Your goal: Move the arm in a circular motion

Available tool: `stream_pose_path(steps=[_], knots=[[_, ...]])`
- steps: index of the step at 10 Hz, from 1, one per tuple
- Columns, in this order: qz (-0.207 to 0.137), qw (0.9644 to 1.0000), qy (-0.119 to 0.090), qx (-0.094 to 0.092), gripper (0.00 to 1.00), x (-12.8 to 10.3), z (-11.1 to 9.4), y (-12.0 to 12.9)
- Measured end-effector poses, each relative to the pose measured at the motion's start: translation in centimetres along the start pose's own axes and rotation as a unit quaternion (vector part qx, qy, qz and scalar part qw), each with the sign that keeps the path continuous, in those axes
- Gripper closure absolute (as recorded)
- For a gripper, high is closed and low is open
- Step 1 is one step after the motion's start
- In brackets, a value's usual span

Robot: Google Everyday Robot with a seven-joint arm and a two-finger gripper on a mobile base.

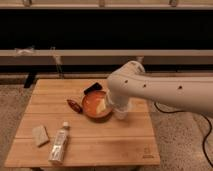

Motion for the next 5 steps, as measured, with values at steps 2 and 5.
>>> stream_pose_path(steps=[2, 5], knots=[[0.005, 1.0000, 0.002, 0.006, 0.20, -4.0, 1.0, -1.8], [-0.009, 0.9999, 0.006, 0.011, 0.20, -9.8, 2.6, 0.3]])
